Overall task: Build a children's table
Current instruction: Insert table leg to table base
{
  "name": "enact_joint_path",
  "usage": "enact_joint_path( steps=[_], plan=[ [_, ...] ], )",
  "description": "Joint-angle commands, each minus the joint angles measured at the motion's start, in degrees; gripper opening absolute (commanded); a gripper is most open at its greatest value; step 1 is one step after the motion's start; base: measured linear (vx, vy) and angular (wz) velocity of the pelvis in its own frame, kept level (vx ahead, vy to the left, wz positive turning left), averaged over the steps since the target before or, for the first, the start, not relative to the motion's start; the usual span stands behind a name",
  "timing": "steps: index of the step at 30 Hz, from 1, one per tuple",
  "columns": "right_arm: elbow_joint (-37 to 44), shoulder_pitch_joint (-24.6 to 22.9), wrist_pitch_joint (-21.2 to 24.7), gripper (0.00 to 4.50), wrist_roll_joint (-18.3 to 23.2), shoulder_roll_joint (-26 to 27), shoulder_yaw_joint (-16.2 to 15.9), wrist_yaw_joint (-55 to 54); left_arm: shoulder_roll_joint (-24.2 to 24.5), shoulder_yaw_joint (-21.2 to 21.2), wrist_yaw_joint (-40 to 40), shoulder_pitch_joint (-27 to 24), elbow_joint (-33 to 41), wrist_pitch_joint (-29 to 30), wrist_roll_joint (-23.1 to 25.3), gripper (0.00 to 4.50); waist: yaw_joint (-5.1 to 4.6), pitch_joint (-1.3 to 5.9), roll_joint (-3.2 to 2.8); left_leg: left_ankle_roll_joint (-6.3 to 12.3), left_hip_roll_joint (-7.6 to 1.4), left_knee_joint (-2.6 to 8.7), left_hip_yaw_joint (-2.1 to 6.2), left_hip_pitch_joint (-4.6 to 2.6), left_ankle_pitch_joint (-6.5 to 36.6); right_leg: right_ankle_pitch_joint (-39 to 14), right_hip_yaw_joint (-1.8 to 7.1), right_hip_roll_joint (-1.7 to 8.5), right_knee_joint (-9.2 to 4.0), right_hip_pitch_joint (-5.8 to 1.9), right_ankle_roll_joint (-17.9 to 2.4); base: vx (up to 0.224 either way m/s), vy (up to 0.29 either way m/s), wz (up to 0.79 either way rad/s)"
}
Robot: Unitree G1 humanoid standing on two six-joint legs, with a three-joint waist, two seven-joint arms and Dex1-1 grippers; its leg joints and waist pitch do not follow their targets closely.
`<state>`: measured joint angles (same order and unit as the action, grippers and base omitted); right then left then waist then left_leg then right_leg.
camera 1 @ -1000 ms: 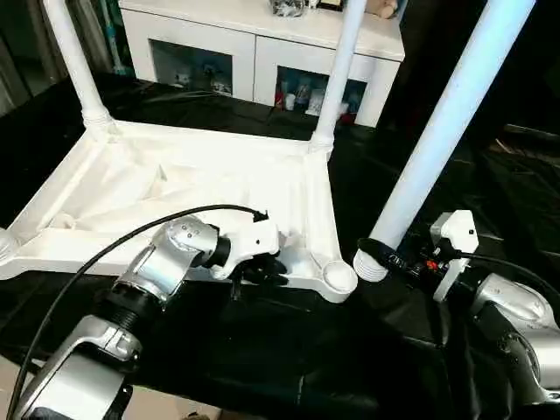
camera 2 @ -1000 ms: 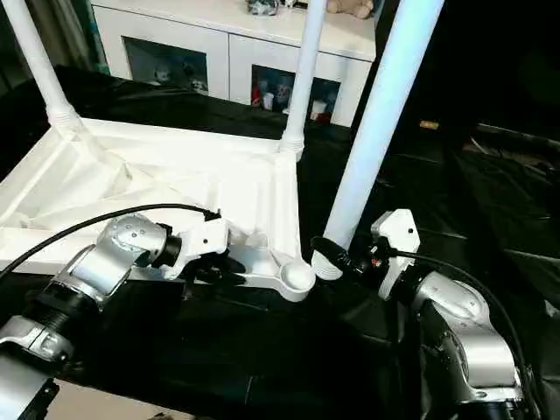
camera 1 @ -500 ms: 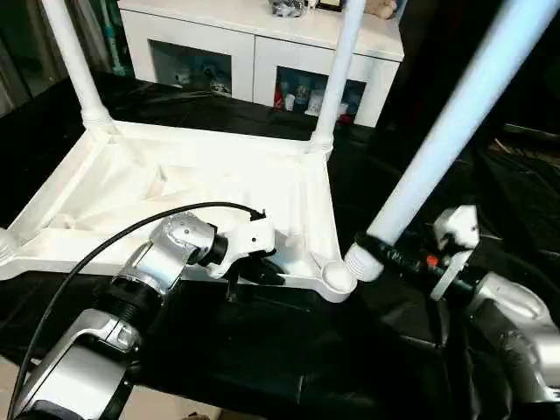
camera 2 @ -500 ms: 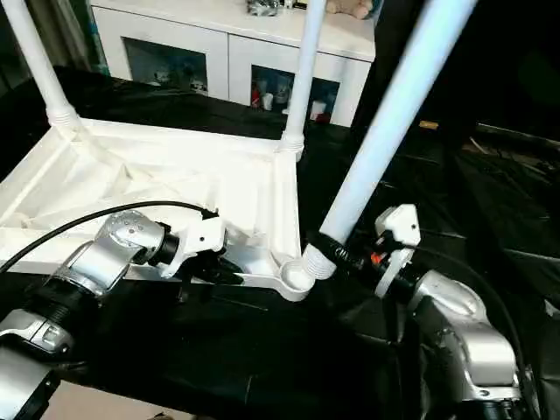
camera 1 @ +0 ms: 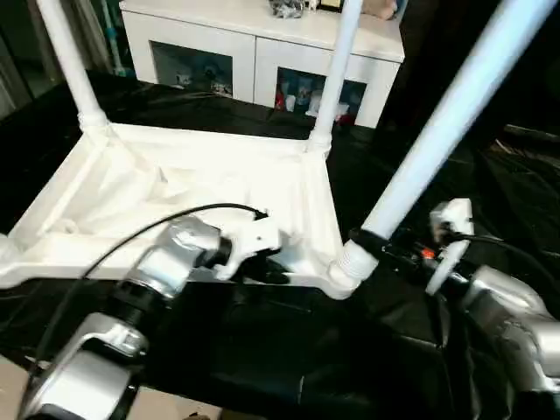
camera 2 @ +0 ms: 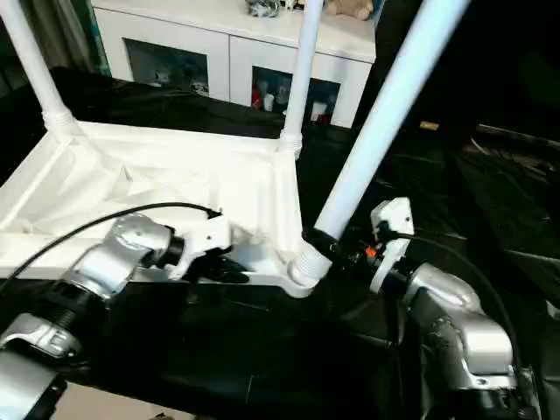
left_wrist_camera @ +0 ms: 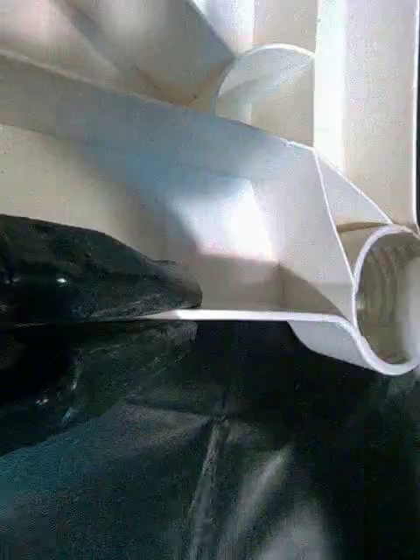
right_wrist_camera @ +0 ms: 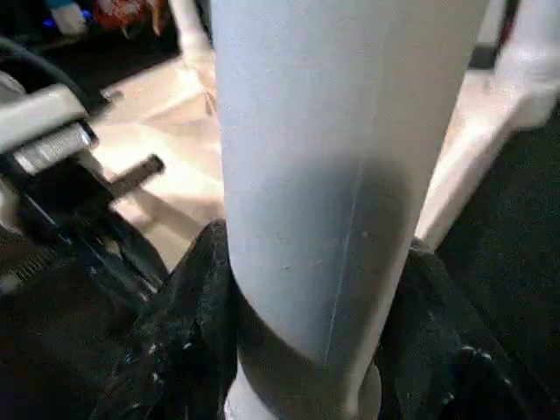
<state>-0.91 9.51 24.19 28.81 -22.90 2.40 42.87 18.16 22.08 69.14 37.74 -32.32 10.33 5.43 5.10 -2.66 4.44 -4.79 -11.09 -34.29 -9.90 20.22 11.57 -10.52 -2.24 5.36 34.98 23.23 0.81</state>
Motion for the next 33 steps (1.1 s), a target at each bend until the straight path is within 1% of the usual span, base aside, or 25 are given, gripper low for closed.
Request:
enact_joint_path(
  steps=[1,2,4,6,7,10,11,15,18,19,20,21,22,23,24,25,26,27,28,29,30,31,33],
  plan=[
    [-0.8,1.2,0.2,1.85,-0.7,-0.3,0.0,-0.3,-1.8,-0.9,-1.8,-1.4,-0.5,1.0,-1.5,0.0,0.07,2.89,0.67,1.47,-1.75,4.77,0.14,0.24,10.7,-14.8,1.78,2.66,-4.19,-2.49,-10.1,0.0,0.0,0.0],
    [-1.6,1.6,0.0,1.85,-1.1,-0.3,-0.2,-0.1,-2.3,-1.2,-2.1,-1.1,-0.9,0.7,-1.8,0.0,0.07,2.95,0.49,1.54,-1.75,4.75,0.15,0.23,10.5,-14.6,1.77,2.68,-4.2,-2.49,-10.1,0.0,0.0,0.0],
    [-3.0,2.2,-0.4,1.85,-1.5,0.1,-0.3,-0.3,-2.7,-1.4,-2.3,-0.9,-1.3,0.1,-2.1,0.0,0.03,2.95,0.55,1.65,-1.71,4.76,0.14,0.27,10.6,-14.9,1.74,2.68,-4.24,-2.5,-10.1,0.0,0.0,0.0],
    [-4.4,2.9,-1.0,1.85,-2.0,0.5,-0.6,-0.2,-2.9,-1.3,-2.4,-0.8,-1.4,0.1,-2.2,0.0,0.08,3.0,0.49,1.7,-1.73,4.7,0.12,0.27,10.4,-14.6,1.77,2.7,-4.23,-2.47,-10.2,0.0,0.0,0.0],
    [-4.9,3.1,-1.1,1.85,-2.2,0.6,-0.7,-0.2,-3.0,-1.3,-2.4,-0.8,-1.4,0.2,-2.1,0.0,0.07,3.09,0.39,1.7,-1.76,4.68,0.13,0.24,9.9,-13.6,1.74,2.69,-4.1,-2.46,-10.5,0.0,0.0,0.0],
    [-6.3,4.0,-1.5,1.85,-2.8,1.0,-1.3,0.2,-3.3,-1.3,-2.8,-0.7,-1.2,0.6,-2.1,0.0,0.04,3.11,0.4,1.97,-1.7,4.65,0.08,0.27,9.2,-11.6,1.71,2.55,-3.9,-2.56,-11.1,0.0,0.0,0.0],
    [-6.8,4.3,-1.7,1.85,-3.0,1.1,-1.6,0.4,-3.3,-1.3,-2.9,-0.7,-1.1,0.7,-2.0,0.0,0.08,3.06,0.28,2.0,-1.7,4.67,0.08,0.25,9.4,-11.5,1.74,2.58,-3.92,-2.56,-11.2,0.0,0.0,0.0],
    [-8.6,5.5,-2.2,1.85,-4.0,1.0,-2.4,0.9,-3.6,-1.2,-3.0,-0.5,-0.9,0.9,-1.9,0.0,0.06,3.0,0.28,1.57,-1.75,4.78,0.13,0.22,10.9,-14.3,1.73,2.71,-4.2,-2.55,-10.7,0.0,0.0,0.0],
    [-9.9,6.2,-2.8,1.85,-4.6,1.3,-2.2,1.2,-4.0,-1.6,-3.5,-0.1,-1.3,0.7,-2.1,0.0,-0.03,3.04,0.13,1.4,-1.75,4.83,0.19,0.28,11.0,-13.8,1.69,2.64,-4.13,-2.56,-10.8,0.0,0.0,0.0],
    [-10.2,6.3,-2.9,1.85,-4.6,1.4,-2.1,1.1,-4.0,-1.7,-3.6,0.0,-1.5,0.6,-2.1,0.0,-0.02,3.04,0.19,1.48,-1.7,4.76,0.12,0.25,10.7,-13.4,1.71,2.59,-4.16,-2.53,-10.9,0.0,0.0,0.0],
    [-10.5,6.3,-3.1,1.85,-4.5,1.5,-1.8,1.2,-4.2,-1.8,-3.8,0.2,-1.8,0.7,-2.1,0.0,0.08,3.08,0.11,1.59,-1.72,4.76,0.14,0.22,10.3,-12.9,1.74,2.63,-4.09,-2.61,-11.0,0.0,0.0,0.0],
    [-10.8,6.2,-3.3,1.85,-4.3,1.7,-1.4,1.2,-4.3,-1.9,-3.9,0.3,-2.0,0.7,-2.2,0.0,0.09,3.08,0.17,1.68,-1.7,4.71,0.09,0.22,10.2,-12.6,1.76,2.64,-4.12,-2.58,-11.0,0.0,0.0,0.0],
    [-11.2,5.9,-3.6,1.85,-3.6,2.0,-0.6,1.3,-4.4,-1.8,-3.8,0.3,-2.0,0.8,-2.3,0.0,0.08,3.07,-0.03,1.74,-1.71,4.75,0.1,0.2,10.5,-12.5,1.76,2.64,-4.13,-2.58,-11.3,0.0,0.0,0.0],
    [-11.6,5.8,-3.9,1.85,-3.1,2.2,-0.1,1.3,-4.5,-1.8,-3.7,0.3,-2.1,0.9,-2.4,0.0,0.07,3.06,-0.09,1.73,-1.72,4.77,0.11,0.21,10.7,-12.6,1.76,2.65,-4.15,-2.56,-11.4,0.0,0.0,0.0],
    [-12.0,5.5,-4.2,1.85,-2.2,2.7,0.9,1.1,-4.6,-1.8,-3.7,0.2,-2.1,1.0,-2.5,0.0,0.06,3.1,-0.14,1.7,-1.72,4.78,0.13,0.21,10.8,-12.6,1.73,2.65,-4.13,-2.59,-11.5,0.0,0.0,0.0],
    [-12.2,5.3,-4.3,1.85,-1.7,3.0,1.6,1.0,-4.6,-1.8,-3.7,0.1,-2.1,1.0,-2.5,0.0,0.06,3.12,-0.07,1.78,-1.75,4.79,0.12,0.21,11.0,-12.5,1.74,2.69,-4.15,-2.6,-11.7,0.0,0.0,0.0],
    [-12.8,4.4,-4.8,1.85,-0.5,3.6,3.0,1.1,-4.8,-1.8,-3.6,-0.1,-2.0,1.2,-2.6,0.0,0.07,3.13,-0.25,1.85,-1.77,4.79,0.14,0.21,11.0,-12.0,1.76,2.67,-4.1,-2.59,-11.9,0.0,0.0,0.0],
    [-13.0,4.0,-4.9,1.85,-0.1,3.9,3.5,1.1,-4.8,-1.8,-3.7,0.0,-2.1,1.3,-2.7,0.0,0.04,3.13,-0.17,1.94,-1.76,4.78,0.11,0.21,11.1,-11.8,1.75,2.65,-4.13,-2.6,-12.0,0.0,0.0,0.0],
    [-13.3,3.4,-5.3,1.85,0.3,4.5,4.1,1.1,-4.9,-2.0,-3.8,0.1,-2.4,1.2,-2.7,0.0,0.07,3.14,-0.36,1.99,-1.77,4.8,0.13,0.18,11.1,-11.5,1.73,2.65,-4.13,-2.61,-12.2,0.0,0.0,0.0],
    [-13.4,3.1,-5.4,1.85,0.4,4.7,4.4,1.1,-5.0,-2.0,-3.8,0.2,-2.5,1.2,-2.7,0.0,0.02,3.16,-0.17,2.22,-1.74,4.76,0.09,0.2,10.9,-11.1,1.71,2.56,-4.08,-2.64,-12.3,0.0,0.0,0.0],
    [-13.5,2.7,-5.6,1.85,0.5,4.9,4.6,1.1,-5.0,-2.0,-3.8,0.3,-2.7,1.1,-2.7,0.0,0.04,3.17,-0.19,2.28,-1.72,4.78,0.1,0.19,10.9,-11.1,1.69,2.56,-4.08,-2.65,-12.4,0.0,0.0,0.0],
    [-13.5,2.0,-6.2,1.85,0.6,5.4,4.8,0.9,-5.1,-2.1,-4.0,0.5,-2.9,1.0,-2.7,0.0,0.08,3.12,-0.35,2.29,-1.72,4.82,0.1,0.24,11.0,-11.7,1.72,2.67,-4.17,-2.63,-12.3,0.0,0.0,0.0],
    [-13.4,0.6,-7.3,1.85,0.4,6.1,4.8,0.8,-5.1,-2.3,-4.2,0.7,-3.3,0.9,-2.8,0.0,0.09,3.12,-0.34,2.22,-1.71,4.87,0.12,0.23,11.4,-12.6,1.7,2.63,-4.28,-2.62,-11.9,0.0,0.0,0.0]
  ],
)
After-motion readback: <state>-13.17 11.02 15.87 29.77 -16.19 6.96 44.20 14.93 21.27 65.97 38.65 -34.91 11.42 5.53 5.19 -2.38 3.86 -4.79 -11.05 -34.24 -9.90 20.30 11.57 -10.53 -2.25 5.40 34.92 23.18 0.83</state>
